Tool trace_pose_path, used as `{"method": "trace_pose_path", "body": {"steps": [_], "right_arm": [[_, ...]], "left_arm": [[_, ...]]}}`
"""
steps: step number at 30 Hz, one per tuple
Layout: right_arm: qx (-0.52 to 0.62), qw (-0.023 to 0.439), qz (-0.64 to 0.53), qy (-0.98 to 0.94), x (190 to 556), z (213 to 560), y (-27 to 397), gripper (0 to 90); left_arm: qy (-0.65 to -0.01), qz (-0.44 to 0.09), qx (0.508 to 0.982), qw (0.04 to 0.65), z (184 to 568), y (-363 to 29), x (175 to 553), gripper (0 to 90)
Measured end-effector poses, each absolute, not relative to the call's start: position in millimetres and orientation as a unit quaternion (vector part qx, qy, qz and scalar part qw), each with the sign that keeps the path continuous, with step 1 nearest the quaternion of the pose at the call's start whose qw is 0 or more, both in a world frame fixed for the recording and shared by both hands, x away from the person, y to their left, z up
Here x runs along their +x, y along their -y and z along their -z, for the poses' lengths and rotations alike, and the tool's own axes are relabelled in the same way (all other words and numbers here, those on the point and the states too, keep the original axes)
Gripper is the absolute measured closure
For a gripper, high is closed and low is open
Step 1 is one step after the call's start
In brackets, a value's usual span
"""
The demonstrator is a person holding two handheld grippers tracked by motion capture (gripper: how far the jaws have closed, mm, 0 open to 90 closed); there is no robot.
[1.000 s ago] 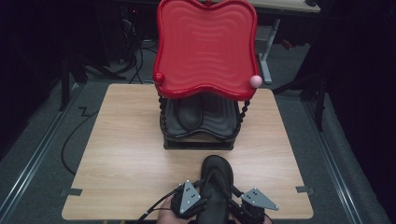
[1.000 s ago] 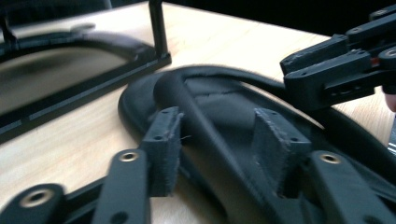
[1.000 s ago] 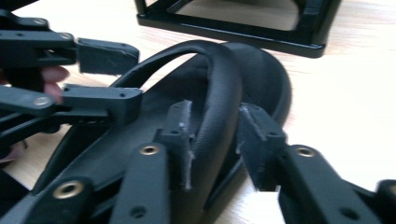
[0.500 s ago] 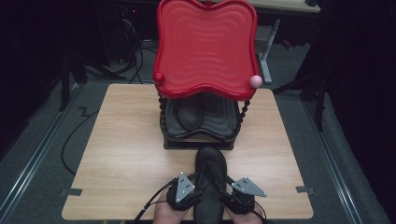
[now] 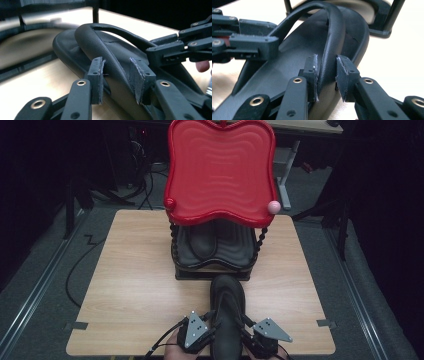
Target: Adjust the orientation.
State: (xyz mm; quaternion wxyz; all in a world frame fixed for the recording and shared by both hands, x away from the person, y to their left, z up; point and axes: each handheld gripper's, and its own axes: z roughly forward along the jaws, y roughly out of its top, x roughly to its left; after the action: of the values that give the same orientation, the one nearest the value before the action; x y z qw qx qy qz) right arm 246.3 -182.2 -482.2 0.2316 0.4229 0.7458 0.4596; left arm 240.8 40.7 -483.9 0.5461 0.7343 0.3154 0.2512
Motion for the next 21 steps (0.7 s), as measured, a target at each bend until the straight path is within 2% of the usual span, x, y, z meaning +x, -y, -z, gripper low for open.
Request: {"method": "trace_pose_path", "body": {"steps": [5,9,15,21], "right_arm": [[0.400,0.261,-0.487,-0.731,227,464,187,71.6],[0.387,0.281,-0.500,-0.722,232,453,186,71.7],[0.375,0.307,-0.514,-0.708,259,434,181,71.7],[0.373,0.338,-0.525,-0.686,305,421,177,72.1]], "left_arm": [[-0.296,-0.268,0.724,0.563,472,-40,230,64.5],[-0.283,-0.288,0.715,0.570,460,-42,238,64.6],[-0.273,-0.304,0.697,0.589,437,-45,272,65.1],[-0.286,-0.333,0.678,0.590,423,-40,317,66.8]]}}
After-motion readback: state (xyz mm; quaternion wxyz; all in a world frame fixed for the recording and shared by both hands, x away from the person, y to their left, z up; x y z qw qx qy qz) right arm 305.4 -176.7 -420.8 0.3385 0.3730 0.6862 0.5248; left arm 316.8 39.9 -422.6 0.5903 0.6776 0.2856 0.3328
